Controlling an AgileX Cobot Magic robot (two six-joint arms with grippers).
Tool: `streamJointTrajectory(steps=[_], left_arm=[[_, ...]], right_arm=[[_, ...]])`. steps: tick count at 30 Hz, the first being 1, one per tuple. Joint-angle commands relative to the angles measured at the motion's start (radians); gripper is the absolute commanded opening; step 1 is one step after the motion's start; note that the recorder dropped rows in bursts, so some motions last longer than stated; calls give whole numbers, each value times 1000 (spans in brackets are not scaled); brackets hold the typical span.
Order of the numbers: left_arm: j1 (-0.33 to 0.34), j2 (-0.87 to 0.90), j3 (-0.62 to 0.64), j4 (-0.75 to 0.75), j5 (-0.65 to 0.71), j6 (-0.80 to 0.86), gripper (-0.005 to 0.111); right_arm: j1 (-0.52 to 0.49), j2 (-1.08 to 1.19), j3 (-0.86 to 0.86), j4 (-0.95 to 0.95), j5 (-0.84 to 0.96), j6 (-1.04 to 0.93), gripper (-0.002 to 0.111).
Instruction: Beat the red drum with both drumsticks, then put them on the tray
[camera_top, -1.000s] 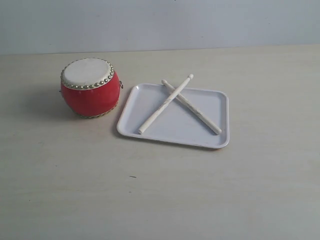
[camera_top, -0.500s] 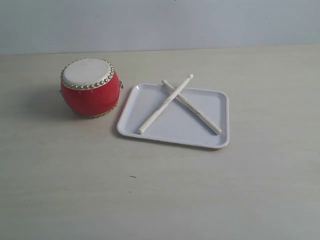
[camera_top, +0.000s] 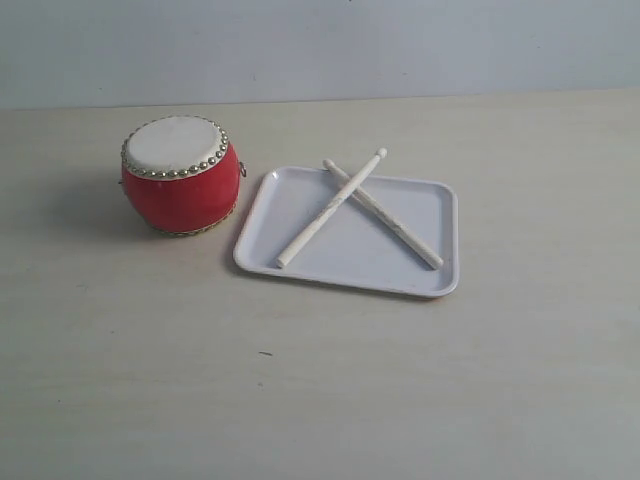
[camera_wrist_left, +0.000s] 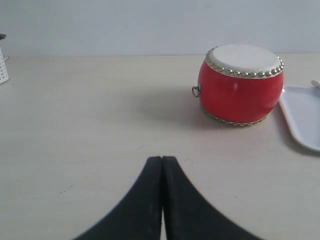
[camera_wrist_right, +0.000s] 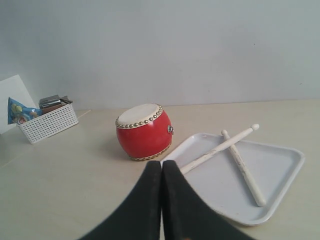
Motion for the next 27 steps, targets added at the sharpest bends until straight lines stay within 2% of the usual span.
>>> streamJointTrajectory(steps=[1, 4, 9, 11, 20, 25, 27], left_arm=[[3, -4, 3, -1, -5, -1, 0], [3, -4, 3, -1, -5, -1, 0], [3, -4, 3, -1, -5, -1, 0], [3, -4, 3, -1, -5, -1, 0], [3, -4, 3, -1, -5, -1, 0], [3, -4, 3, -1, -5, -1, 0], [3, -4, 3, -1, -5, -1, 0]], right_arm=[[-2, -5, 4, -52, -5, 3, 0], [-2, -5, 4, -241, 40, 70, 0], [-2, -5, 4, -590, 42, 432, 0], [-2, -5, 4, -670, 40, 534, 0], [-2, -5, 9, -704, 37, 541, 0], [-2, -5, 80, -732, -131, 539, 0], [-2, -5, 80, -747, -77, 539, 0]])
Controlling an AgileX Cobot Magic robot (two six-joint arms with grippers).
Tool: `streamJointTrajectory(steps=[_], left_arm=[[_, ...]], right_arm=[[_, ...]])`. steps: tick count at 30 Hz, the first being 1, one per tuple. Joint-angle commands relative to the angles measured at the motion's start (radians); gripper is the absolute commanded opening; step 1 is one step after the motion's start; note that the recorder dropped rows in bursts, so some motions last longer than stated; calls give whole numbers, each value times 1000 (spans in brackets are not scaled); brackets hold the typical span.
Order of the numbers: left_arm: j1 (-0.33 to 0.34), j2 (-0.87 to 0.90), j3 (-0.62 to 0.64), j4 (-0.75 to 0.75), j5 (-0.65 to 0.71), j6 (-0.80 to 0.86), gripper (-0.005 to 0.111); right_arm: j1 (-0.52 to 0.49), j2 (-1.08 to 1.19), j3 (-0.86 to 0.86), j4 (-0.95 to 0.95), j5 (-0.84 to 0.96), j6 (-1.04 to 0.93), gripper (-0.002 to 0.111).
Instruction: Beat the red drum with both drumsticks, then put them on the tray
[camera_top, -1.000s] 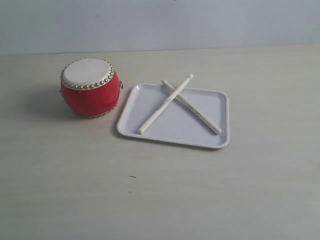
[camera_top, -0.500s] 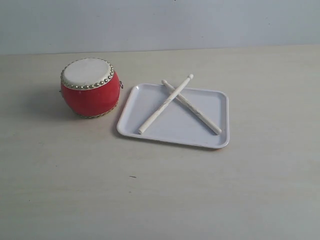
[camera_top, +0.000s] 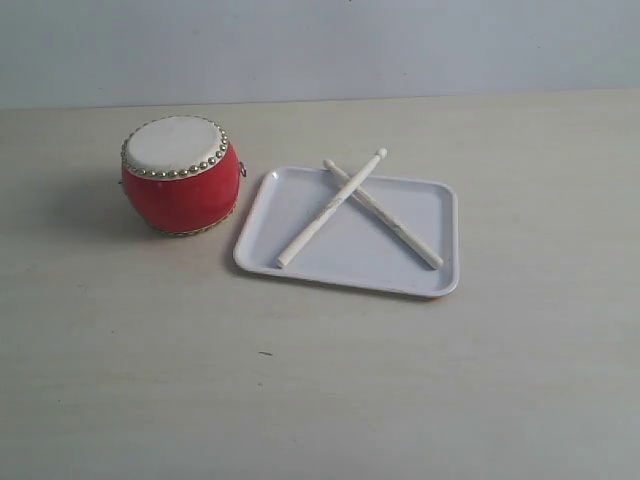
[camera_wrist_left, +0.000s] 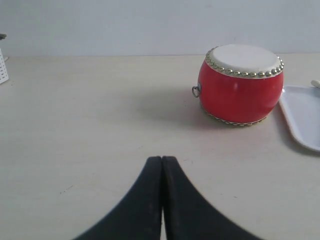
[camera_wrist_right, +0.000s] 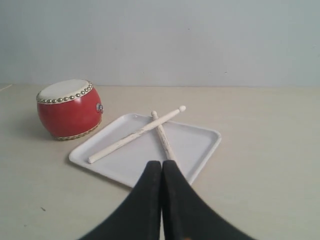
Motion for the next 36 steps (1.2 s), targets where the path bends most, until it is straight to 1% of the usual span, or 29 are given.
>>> streamJointTrajectory(steps=[1, 16, 23, 27, 31, 36], left_arm=[[3, -4, 3, -1, -5, -1, 0], [3, -4, 3, -1, -5, -1, 0], [3, -4, 3, -1, -5, -1, 0], [3, -4, 3, -1, -5, -1, 0], [3, -4, 3, -1, -5, -1, 0], [3, -4, 3, -1, -5, -1, 0]], right_arm=[[-2, -5, 10, -42, -19, 0, 0], [-9, -5, 10, -63, -23, 0, 0], [-142, -5, 10, -63, -23, 2, 0], [-201, -5, 10, -63, -23, 2, 0], [-235, -5, 10, -61, -23, 13, 0], [-250, -5, 10, -55, -23, 13, 0]])
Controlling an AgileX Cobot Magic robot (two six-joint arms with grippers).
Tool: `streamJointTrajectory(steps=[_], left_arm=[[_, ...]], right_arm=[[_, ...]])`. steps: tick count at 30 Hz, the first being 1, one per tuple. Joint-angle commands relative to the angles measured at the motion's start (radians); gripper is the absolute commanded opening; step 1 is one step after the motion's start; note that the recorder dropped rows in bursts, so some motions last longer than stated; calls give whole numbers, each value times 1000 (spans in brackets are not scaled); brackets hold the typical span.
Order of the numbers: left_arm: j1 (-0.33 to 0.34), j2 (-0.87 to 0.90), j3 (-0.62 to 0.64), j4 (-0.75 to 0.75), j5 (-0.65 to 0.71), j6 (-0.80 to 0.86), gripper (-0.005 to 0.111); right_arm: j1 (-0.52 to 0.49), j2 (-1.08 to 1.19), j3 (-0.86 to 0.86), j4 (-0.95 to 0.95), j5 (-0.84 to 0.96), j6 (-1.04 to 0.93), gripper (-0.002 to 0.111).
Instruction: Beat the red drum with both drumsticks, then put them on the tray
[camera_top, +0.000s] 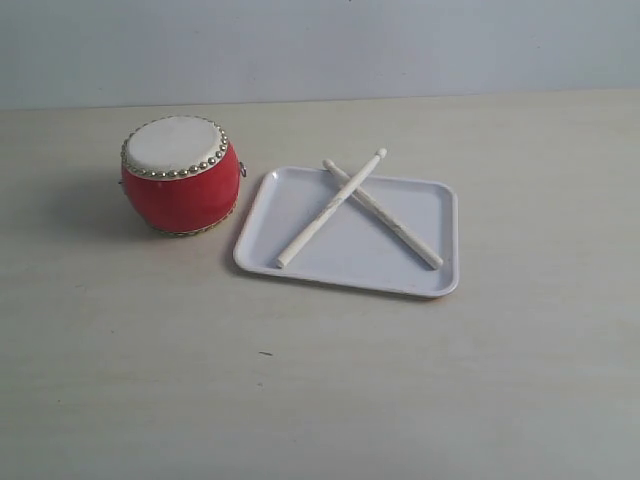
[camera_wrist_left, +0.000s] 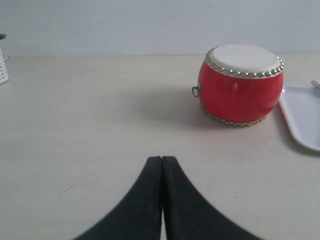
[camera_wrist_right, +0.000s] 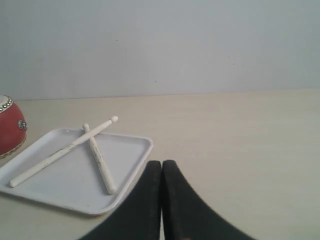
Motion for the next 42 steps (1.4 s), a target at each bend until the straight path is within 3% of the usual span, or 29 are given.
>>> streamJointTrajectory(steps=[1, 42], left_arm=[[3, -4, 3, -1, -5, -1, 0], [3, -4, 3, -1, -5, -1, 0]], right_arm=[[-14, -5, 5, 9, -10, 3, 0], [-45, -5, 5, 11, -11, 3, 0]])
